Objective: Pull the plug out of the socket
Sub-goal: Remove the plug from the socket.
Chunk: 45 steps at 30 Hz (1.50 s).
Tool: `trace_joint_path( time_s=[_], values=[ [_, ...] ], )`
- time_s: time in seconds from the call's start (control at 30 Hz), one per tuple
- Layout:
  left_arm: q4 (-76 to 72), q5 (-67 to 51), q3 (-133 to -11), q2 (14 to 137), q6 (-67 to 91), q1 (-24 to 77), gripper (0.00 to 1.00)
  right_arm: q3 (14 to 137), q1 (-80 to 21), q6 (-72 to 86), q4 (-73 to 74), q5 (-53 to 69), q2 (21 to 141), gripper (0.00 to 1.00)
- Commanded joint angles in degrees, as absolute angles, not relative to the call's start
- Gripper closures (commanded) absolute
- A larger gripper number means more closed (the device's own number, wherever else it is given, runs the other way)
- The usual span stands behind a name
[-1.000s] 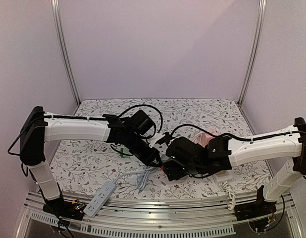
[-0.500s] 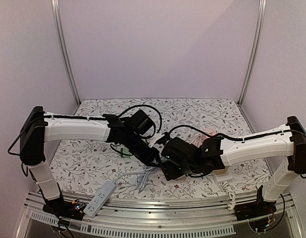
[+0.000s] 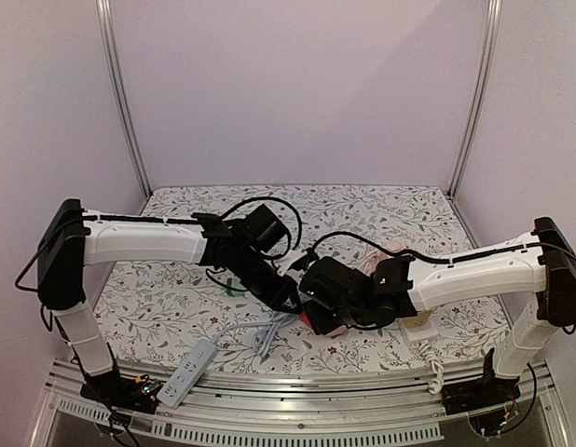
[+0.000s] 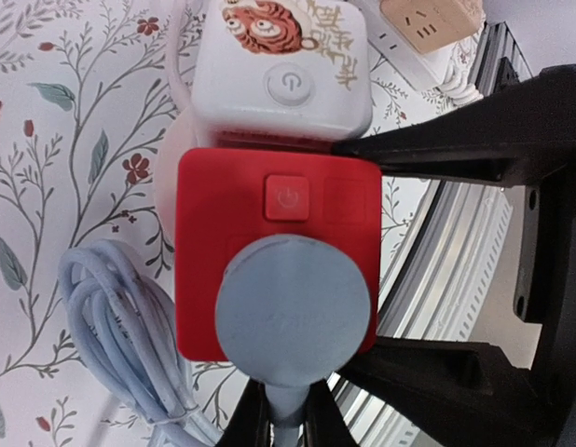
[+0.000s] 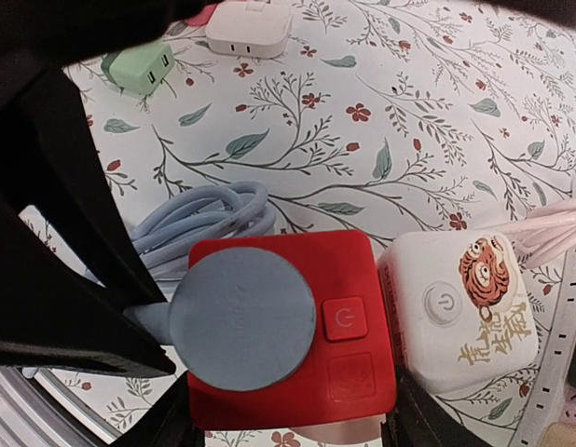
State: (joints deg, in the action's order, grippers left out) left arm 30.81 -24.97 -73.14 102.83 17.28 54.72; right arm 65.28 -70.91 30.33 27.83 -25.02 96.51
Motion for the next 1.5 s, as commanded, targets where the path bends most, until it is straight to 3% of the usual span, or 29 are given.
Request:
trace_joint_path(
  time_s=[0.0,0.13,0.3,0.67,1.1,1.47],
  values=[
    [29.2,-29.8,-74.8,101.1,17.8,54.8,1.0,64.5,-70.5,28.8,24.7,-26.9,98.3,0.42],
    [29.7,-30.5,-75.3,101.5,18.1,54.8,1.0,62.5,-70.5,28.0,22.2,-26.4,97.8,0.5],
    [30.5,-30.3,-76.8,102.1,19.2,54.8,1.0,60.0,-70.6,25.3,19.0,-24.7,97.0,0.7],
    [31.7,-35.5,-81.3,103.7,23.2,52.5,1.0,54.7,-70.7,16.4,13.6,-23.3,96.5,0.87],
    [31.0,-35.4,-81.4,103.1,23.5,51.4,1.0,55.0,-71.2,17.0,14.4,-27.0,97.5,0.86],
    [28.2,-29.4,-74.6,99.9,19.6,55.5,1.0,57.3,-67.8,30.5,19.1,-24.2,95.3,0.85]
  ],
)
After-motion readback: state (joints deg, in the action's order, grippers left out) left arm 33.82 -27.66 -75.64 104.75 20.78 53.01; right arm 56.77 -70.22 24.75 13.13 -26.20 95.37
